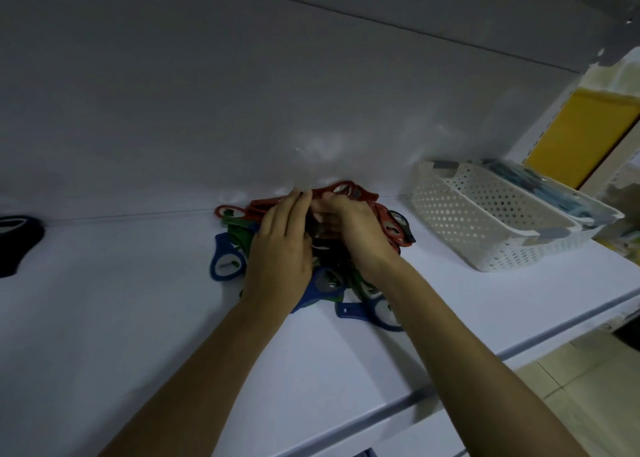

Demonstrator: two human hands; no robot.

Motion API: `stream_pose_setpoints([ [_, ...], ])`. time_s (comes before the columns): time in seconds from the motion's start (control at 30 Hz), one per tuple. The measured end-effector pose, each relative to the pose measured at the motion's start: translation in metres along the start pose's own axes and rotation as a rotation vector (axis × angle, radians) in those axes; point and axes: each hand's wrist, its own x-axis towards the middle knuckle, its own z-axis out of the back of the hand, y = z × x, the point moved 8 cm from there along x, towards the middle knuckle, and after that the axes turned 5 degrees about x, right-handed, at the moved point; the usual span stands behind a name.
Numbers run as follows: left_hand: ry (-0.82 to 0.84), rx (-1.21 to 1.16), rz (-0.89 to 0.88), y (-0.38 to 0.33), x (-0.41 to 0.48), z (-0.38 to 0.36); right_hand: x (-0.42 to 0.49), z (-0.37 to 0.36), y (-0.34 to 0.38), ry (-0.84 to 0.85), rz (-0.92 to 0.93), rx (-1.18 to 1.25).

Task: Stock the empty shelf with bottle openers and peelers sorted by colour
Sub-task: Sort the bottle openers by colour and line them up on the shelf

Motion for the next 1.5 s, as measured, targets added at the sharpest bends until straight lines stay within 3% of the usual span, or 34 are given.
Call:
stream_pose_setpoints([
  [0.07, -0.106, -0.039, 0.008, 0.000, 0.002, 0.009, 0.002, 0.007, 0.002, 0.021, 0.010, 0.070],
  [0.13, -0.178, -0.068, 0.026, 0.001, 0.001, 0.014, 0.003, 0.025, 0.006, -0.107, 0.118, 0.043],
  [0.2, -0.208, -0.109, 0.109, 0.011, 0.000, 0.015, -0.005, 0.041, 0.007, -0.295, 0.261, -0.104],
  [0.27, -0.223, -0.184, 0.213, 0.022, -0.001, 0.014, -0.017, 0.051, 0.009, -0.433, 0.422, -0.399],
  [0.33, -0.236, -0.267, 0.279, 0.031, 0.000, 0.014, -0.021, 0.047, 0.004, -0.384, 0.482, -0.685],
  [0.4, -0.249, -0.299, 0.295, 0.033, 0.001, 0.014, -0.017, 0.041, -0.006, -0.287, 0.399, -0.926],
  [0.5, -0.215, -0.376, 0.283, 0.031, 0.002, 0.012, -0.013, 0.035, -0.013, -0.225, 0.391, -1.113],
  [0.67, -0.214, -0.410, 0.214, 0.022, 0.008, 0.021, -0.016, 0.034, -0.001, -0.334, 0.480, -1.097],
  [0.77, -0.209, -0.440, 0.229, 0.024, 0.009, 0.020, -0.027, 0.049, 0.012, -0.548, 0.526, -0.905],
  [0.83, -0.207, -0.509, 0.253, 0.026, 0.008, 0.020, -0.032, 0.055, 0.012, -0.599, 0.483, -0.714],
  [0.93, -0.201, -0.578, 0.282, 0.027, 0.009, 0.016, -0.028, 0.054, 0.003, -0.479, 0.383, -0.302],
  [1.0, -0.192, -0.530, 0.261, 0.028, 0.009, 0.014, -0.024, 0.047, 0.002, -0.352, 0.349, -0.152],
  [1.13, -0.154, -0.531, 0.212, 0.021, 0.006, 0.008, -0.019, 0.032, 0.000, -0.163, 0.350, -0.022],
  [1.33, -0.027, -0.510, 0.131, 0.013, 0.005, -0.008, -0.015, 0.034, -0.005, -0.177, 0.335, 0.065],
  [1.4, -0.067, -0.571, 0.250, 0.024, 0.004, -0.009, -0.018, 0.043, -0.006, -0.312, 0.337, -0.086],
  [1.5, -0.146, -0.840, 0.394, 0.035, 0.004, -0.006, -0.019, 0.046, -0.002, -0.464, 0.379, -0.808],
])
